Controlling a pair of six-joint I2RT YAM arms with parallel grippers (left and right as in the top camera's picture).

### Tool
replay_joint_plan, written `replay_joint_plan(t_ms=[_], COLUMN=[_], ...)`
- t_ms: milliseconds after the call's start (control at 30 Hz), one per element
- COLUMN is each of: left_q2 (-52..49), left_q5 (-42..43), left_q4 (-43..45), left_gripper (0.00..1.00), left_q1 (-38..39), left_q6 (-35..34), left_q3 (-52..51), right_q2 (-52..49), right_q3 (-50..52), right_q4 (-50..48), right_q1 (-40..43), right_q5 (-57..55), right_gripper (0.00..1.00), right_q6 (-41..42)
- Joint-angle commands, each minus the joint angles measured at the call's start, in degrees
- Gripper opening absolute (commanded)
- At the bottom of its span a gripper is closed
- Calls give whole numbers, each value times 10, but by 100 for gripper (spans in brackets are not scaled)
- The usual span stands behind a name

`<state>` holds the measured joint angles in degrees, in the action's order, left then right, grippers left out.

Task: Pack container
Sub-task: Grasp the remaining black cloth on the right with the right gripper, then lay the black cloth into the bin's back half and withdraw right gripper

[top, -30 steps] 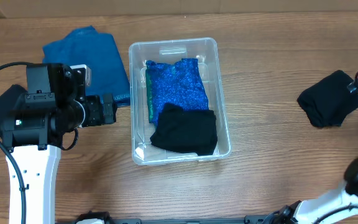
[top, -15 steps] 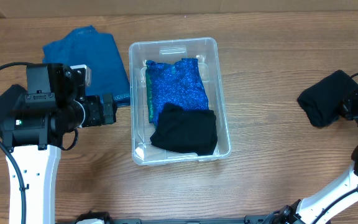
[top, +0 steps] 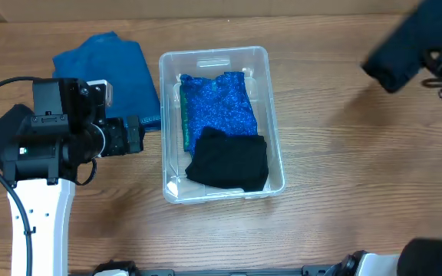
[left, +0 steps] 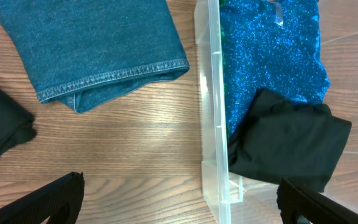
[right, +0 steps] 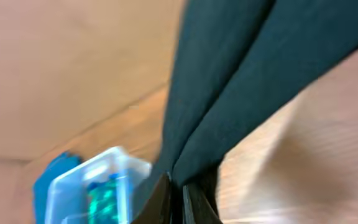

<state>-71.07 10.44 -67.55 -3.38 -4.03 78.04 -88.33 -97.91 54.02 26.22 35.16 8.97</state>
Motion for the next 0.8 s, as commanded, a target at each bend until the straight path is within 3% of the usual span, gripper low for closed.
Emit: replay_joint_plan(t_ms=[0, 100, 300, 500, 767], left_q2=[-2, -2, -2, -2, -2], left_q5=[-3, -3, -3, -3, -3], left_q4=[1, 2, 1, 0, 3], left_gripper=[100, 100, 100, 100, 100], left_q1=[0, 0, 0, 0, 0], left_q6=[7, 6, 6, 7, 7], left_q3=[12, 12, 12, 12, 12], right_q2=[43, 54, -50, -154, -156], right_q3=[-22, -26, -26, -26, -25], right_q4=[-1, 16, -15, -94, -89], right_q1=[-85, -240, -473, -507, -507], right_q5=[10, -10, -86, -103, -139], right_gripper=[4, 4, 4, 4, 4], right_q6=[-26, -93, -90, -30, -10])
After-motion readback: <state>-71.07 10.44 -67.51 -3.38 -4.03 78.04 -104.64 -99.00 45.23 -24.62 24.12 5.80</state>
